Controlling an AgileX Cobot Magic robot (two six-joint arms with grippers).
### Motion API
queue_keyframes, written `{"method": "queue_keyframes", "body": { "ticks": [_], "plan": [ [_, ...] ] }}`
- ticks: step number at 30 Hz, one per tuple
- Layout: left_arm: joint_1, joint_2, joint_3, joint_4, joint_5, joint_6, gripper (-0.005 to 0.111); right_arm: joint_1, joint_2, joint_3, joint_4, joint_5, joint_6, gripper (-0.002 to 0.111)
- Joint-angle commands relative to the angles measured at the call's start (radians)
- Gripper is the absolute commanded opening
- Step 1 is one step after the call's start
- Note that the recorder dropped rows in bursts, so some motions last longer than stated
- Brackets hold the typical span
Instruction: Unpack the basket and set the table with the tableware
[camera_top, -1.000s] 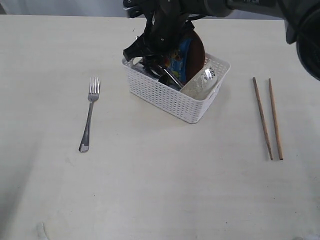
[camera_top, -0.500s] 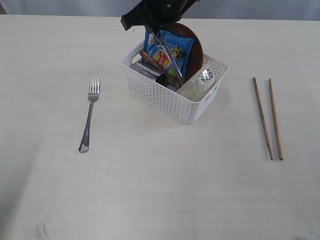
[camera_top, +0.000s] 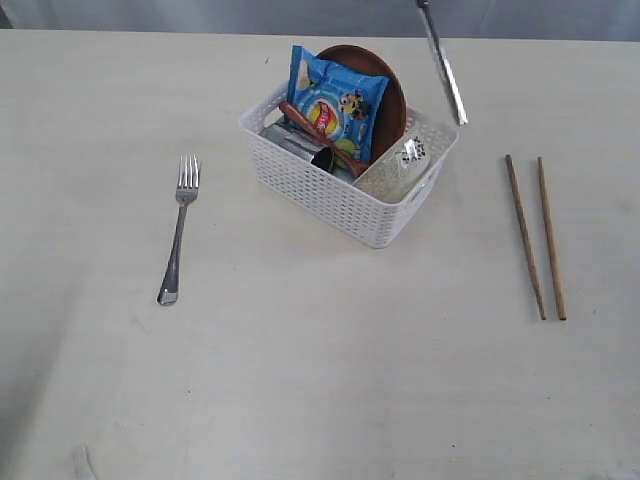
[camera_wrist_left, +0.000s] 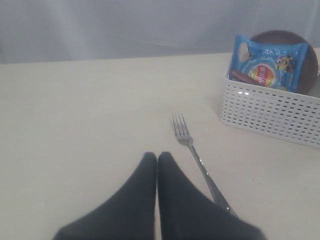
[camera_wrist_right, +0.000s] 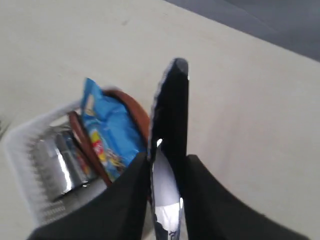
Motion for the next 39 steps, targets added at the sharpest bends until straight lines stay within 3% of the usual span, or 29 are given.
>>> {"method": "queue_keyframes", "body": {
  "ticks": [1,7,13,18,25,31,39],
  "plan": [
    [-0.006,-0.003,0.003,0.000,-0.002,-0.001,0.000,-0.130,-0.009,0.057,0.014,0.046,0.028,0.000],
    [-0.006,-0.003,0.003,0.000,-0.002,-0.001,0.000,-0.235,-0.011,0.218,0.150,0.019,-0.039,0.000],
    [-0.006,-0.003,0.003,0.000,-0.002,-0.003,0.000,-0.208,-0.011,0.308,0.378,-0.034,-0.157,0.000],
    [-0.006,-0.003,0.003,0.000,-0.002,-0.003,0.000,-0.099,-0.037,0.309,0.437,-0.070,-0.166,0.000],
    [-0.006,-0.003,0.003,0.000,-0.002,-0.003,0.000,0.125,-0.072,0.305,0.486,-0.148,-0.110,0.000],
    [-0.006,-0.003,0.003,0.000,-0.002,-0.003,0.000,0.324,-0.038,0.302,0.486,-0.335,0.009,0.000],
    [-0.006,-0.003,0.003,0.000,-0.002,-0.003,0.000,0.441,0.174,0.130,0.486,-0.424,0.201,0.000]
  ]
}}
